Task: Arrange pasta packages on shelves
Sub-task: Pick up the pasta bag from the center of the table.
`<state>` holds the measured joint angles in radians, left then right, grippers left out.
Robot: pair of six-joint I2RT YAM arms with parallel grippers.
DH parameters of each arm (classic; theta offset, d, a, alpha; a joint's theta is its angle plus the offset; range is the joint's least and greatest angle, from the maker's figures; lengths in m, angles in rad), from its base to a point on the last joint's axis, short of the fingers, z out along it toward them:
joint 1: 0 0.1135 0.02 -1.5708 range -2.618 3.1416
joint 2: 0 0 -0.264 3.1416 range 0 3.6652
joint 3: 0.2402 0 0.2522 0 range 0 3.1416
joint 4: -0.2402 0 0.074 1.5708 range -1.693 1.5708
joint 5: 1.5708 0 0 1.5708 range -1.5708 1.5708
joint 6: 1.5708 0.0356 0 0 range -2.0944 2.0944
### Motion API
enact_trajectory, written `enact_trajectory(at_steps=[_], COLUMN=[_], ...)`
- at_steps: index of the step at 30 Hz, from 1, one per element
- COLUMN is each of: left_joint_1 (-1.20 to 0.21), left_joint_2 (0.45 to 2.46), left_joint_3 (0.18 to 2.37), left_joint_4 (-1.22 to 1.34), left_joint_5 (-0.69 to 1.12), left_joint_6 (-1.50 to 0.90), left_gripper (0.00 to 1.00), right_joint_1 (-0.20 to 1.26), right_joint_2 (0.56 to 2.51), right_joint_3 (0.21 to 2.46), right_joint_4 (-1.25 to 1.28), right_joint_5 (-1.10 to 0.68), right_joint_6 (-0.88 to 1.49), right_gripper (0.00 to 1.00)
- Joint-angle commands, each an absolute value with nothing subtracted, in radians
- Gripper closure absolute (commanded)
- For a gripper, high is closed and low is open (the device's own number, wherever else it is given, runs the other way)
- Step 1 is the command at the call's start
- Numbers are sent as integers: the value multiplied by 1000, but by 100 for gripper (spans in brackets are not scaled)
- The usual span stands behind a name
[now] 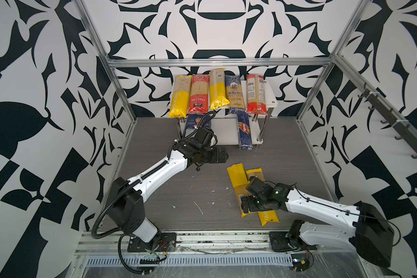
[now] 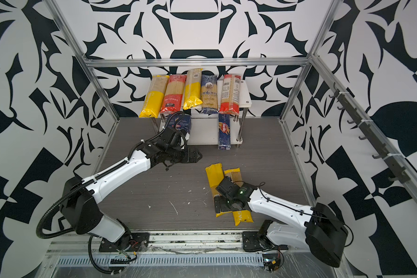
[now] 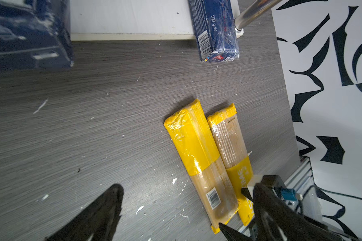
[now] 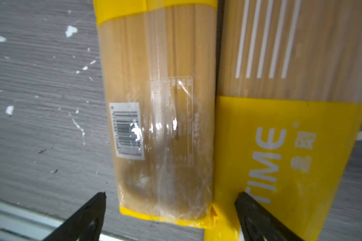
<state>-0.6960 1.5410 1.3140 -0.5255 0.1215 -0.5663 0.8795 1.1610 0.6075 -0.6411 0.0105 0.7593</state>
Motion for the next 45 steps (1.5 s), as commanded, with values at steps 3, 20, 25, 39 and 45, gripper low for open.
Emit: enact_trajectory(at_steps=[3, 20, 25, 39, 45], left_joint_1=[-693, -622, -597, -542, -524], left_joint_2=[1436, 1110, 1050, 1077, 1098], left_joint_3=[1263, 1019, 992, 1043, 1068], left_joint_4=[-578, -612, -639, -687, -699], left_joint_5=[51, -67, -78, -68, -55], left_joint_6=[-513, -523, -526, -470, -450], left_gripper=[1, 1, 1, 1, 1], right_joint_1=[884, 926, 991, 1037, 1037], right_joint_2=[1243, 1536, 1509, 1579, 1601], right_joint_3=[667, 762, 702, 641, 654], right_joint_4=[-588, -540, -533, -396, -374], right_joint_5=[31, -52, -63, -52, -57], right_joint_6=[722, 721, 796, 902, 900], right_gripper=[0, 0, 0, 34, 68])
